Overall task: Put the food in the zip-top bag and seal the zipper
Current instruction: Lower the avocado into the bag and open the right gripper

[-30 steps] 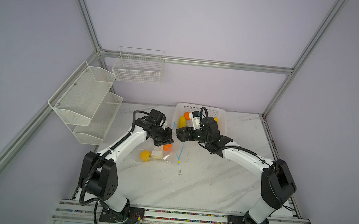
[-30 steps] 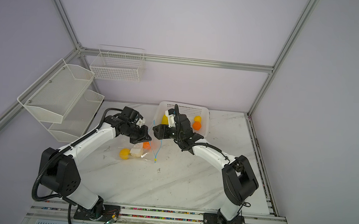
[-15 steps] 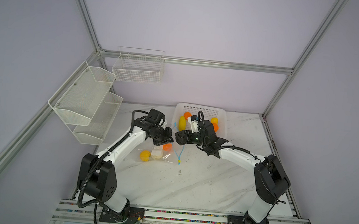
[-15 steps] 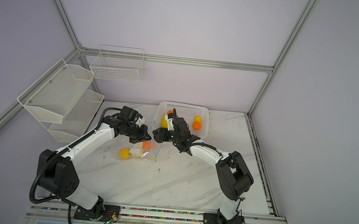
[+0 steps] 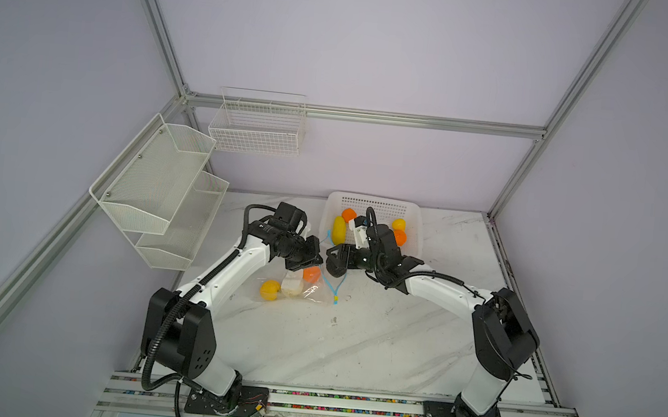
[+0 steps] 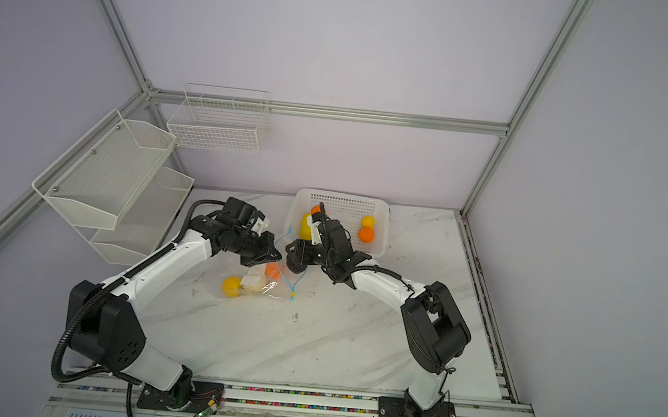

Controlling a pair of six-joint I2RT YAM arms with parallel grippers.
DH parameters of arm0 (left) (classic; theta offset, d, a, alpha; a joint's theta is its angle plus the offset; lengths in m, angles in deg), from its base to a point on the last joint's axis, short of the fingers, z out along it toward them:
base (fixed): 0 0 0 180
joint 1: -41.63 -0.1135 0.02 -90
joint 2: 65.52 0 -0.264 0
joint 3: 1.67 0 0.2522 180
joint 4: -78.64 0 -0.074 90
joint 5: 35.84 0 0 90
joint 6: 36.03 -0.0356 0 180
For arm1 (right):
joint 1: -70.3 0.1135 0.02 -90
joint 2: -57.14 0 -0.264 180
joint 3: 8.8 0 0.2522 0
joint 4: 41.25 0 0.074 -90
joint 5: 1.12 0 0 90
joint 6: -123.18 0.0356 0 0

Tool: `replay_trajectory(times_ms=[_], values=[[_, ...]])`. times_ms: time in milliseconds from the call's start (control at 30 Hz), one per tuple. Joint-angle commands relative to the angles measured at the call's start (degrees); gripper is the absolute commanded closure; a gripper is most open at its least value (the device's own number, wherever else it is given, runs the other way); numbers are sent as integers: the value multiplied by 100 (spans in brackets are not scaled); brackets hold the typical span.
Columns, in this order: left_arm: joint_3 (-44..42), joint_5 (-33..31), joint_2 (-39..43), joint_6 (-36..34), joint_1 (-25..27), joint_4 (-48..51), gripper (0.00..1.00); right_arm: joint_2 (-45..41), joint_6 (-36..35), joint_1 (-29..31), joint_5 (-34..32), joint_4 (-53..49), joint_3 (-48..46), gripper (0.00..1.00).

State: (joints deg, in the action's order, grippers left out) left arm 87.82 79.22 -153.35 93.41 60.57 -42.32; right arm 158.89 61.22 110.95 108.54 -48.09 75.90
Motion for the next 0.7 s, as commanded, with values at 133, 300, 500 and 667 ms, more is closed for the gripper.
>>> replay_trajectory(times_ms=[133,300,500,667], values=[[-4,-19,319,46,46,-171,100,34,-140,93,-76,-243,312,32],[-10,-27,311,20,40,-168,100,-161,-221,93,-311,-423,358,31],[-9,-44,330,-20,39,-136,100,-598,-460,68,-859,-781,333,30],[48,-120,329,-96,13,-11,100,-758,-815,-133,-1373,-1168,399,30]])
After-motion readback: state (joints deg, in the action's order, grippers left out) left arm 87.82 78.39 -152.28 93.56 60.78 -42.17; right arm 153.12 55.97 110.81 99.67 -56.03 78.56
